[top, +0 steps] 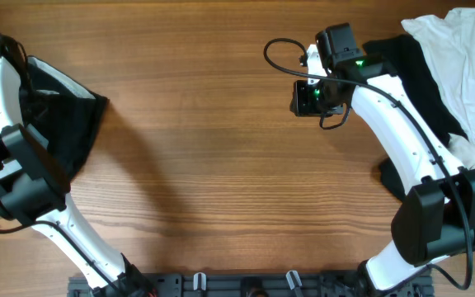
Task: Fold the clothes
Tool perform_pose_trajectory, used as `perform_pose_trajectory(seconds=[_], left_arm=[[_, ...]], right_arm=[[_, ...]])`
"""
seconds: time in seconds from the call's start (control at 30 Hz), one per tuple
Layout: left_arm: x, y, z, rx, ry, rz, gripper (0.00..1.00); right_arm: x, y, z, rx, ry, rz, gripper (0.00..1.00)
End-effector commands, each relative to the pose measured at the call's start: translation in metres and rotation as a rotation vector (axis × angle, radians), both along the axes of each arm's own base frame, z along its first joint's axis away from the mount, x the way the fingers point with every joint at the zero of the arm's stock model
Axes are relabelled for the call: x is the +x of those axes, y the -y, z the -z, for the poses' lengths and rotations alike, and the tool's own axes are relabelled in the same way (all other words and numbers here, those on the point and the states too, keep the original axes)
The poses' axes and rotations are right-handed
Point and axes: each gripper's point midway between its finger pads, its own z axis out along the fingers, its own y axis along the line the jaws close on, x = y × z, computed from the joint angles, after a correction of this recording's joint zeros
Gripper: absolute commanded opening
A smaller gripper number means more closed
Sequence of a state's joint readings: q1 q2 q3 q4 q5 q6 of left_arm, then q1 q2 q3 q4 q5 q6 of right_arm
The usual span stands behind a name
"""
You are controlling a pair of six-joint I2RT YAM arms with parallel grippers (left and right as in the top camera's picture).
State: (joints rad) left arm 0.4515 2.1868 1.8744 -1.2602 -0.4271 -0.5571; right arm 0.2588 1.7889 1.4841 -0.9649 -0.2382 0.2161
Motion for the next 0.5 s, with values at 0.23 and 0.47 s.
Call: perform_pose_trajectory(seconds=[0.23,0.47], left_arm=[[-0.005,0.012,0.044,-0.057,0.008,0.028,0.28],[-0.001,0.011,0.005,-0.020,0.084,0.030,0.04]], right_arm=[[0.000,0.002,-0.007,-0.012,0.017,-0.004,0.32],[0.001,0.004,-0.007,-0.023,0.018,0.000,0.32]])
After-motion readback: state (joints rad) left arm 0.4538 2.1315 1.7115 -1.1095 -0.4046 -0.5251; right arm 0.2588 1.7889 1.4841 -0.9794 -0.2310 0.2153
